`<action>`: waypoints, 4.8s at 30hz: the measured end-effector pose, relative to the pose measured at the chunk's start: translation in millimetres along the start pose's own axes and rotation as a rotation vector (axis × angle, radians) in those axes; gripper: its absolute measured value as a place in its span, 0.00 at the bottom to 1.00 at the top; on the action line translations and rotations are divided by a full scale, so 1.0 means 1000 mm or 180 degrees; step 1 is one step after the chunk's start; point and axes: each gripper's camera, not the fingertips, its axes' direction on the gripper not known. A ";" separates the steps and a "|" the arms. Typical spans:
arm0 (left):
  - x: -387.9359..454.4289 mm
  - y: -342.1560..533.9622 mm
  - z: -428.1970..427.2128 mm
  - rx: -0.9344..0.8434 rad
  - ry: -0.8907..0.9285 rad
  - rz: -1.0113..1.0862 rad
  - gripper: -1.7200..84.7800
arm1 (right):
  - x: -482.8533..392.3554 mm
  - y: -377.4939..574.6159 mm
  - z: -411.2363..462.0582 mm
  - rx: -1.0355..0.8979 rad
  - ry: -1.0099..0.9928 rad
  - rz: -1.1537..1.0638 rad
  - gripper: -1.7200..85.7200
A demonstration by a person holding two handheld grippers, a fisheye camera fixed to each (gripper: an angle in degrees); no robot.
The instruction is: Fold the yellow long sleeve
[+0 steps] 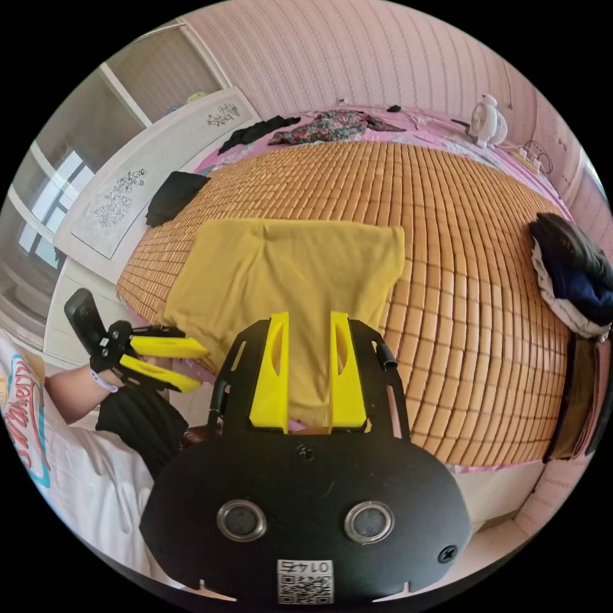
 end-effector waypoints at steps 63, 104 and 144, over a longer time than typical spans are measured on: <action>0.079 0.009 -0.120 0.0480 -0.0565 -0.1323 0.06 | 0.060 0.017 -0.124 0.0652 -0.1873 0.0642 0.04; -0.062 0.020 -0.145 0.0773 -0.0906 -0.3117 0.10 | -0.193 -0.101 -0.001 -0.0514 -0.0420 -0.1284 0.09; 0.177 -0.052 -0.173 0.0543 -0.1009 -0.0105 0.07 | 0.040 0.177 -0.232 0.1506 -0.1991 -0.0640 0.10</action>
